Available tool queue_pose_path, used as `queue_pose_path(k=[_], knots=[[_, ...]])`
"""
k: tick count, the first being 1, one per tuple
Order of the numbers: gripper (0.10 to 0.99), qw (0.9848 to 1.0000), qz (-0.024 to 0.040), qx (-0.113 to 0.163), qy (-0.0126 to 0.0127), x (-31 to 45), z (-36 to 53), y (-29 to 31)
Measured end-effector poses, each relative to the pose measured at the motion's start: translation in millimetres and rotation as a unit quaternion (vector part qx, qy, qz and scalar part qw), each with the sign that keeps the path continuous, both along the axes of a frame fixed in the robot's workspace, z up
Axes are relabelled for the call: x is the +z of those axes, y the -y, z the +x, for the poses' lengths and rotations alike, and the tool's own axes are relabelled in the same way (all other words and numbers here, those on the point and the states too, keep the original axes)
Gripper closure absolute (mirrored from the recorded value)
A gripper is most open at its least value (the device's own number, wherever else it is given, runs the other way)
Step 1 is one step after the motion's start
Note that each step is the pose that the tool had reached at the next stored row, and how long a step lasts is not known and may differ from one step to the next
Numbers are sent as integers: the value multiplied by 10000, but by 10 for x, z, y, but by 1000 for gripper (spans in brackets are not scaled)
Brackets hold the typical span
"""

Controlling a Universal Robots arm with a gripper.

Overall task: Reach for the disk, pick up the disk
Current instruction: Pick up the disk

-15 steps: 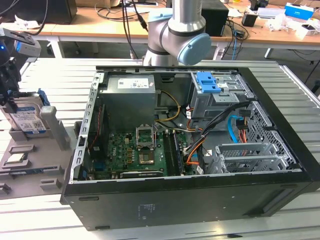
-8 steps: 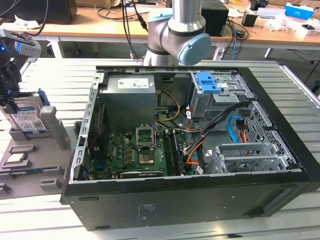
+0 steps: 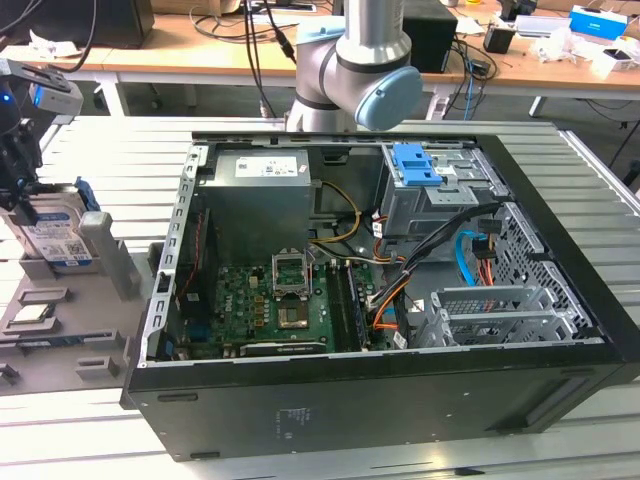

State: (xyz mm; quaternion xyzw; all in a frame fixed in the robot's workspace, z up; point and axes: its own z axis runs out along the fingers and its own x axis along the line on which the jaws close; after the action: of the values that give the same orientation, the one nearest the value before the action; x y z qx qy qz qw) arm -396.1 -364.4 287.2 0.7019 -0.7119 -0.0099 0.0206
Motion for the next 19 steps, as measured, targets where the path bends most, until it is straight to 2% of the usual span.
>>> queue_pose_path(k=[19], knots=[[718, 10000, 2, 0, 3, -8, 3, -1]])
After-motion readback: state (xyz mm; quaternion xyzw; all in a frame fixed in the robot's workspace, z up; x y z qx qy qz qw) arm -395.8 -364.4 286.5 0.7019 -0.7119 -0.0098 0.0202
